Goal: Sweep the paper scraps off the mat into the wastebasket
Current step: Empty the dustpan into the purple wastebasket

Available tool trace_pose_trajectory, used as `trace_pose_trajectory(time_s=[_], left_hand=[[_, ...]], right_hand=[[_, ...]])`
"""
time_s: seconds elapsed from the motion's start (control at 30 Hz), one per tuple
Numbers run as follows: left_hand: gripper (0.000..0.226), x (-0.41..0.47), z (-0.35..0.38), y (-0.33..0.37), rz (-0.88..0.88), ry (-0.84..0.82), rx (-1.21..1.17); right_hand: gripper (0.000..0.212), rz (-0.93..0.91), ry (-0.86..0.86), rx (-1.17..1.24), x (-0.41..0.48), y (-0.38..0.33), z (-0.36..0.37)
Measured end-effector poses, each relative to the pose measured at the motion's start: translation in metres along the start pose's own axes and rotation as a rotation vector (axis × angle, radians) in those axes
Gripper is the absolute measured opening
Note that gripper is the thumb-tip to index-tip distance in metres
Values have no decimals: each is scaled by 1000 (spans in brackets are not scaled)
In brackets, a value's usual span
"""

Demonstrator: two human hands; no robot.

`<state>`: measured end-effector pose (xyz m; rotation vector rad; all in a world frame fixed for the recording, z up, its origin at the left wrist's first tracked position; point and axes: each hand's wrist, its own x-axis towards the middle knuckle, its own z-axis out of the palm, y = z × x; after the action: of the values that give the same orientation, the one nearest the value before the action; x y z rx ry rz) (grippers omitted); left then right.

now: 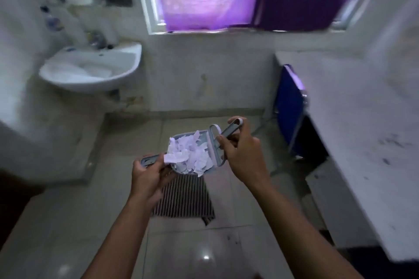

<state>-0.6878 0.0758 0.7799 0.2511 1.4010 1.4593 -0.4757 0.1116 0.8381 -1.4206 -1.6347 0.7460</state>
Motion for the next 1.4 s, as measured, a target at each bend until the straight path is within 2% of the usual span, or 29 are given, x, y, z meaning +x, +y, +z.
trace_pose_trajectory(time_s=[0.27,0.47,0.6,0.87,1.0,1.1,1.23,1.4], left_hand=[[27,-104,135,-81,-100,-360,143],[28,-207,235,-186,-207,-570,261],[25,-274,292,-263,-278,-653,320],[28,-350,381,-396,-359,-720,444],[40,-362,428,-473,-343,-714,555],[41,-361,464,-539,-310,-670,580],[37,-354,492,-621,-210,-644,583],[35,-356,509,-693,52,-633,569]], right_hand=[[33,199,342,-48,-93,65,-174],[27,322,544,-76,-191,124,-318],[26,401,645,-112,-249,169,-395],[24,559,855,-147,-317,276,-500],[23,680,964,-140,-332,353,-534],[23,759,1039,-71,-339,426,-556],[20,820,1078,1,-344,525,-570],[18,790,1153,107,-348,621,-561]])
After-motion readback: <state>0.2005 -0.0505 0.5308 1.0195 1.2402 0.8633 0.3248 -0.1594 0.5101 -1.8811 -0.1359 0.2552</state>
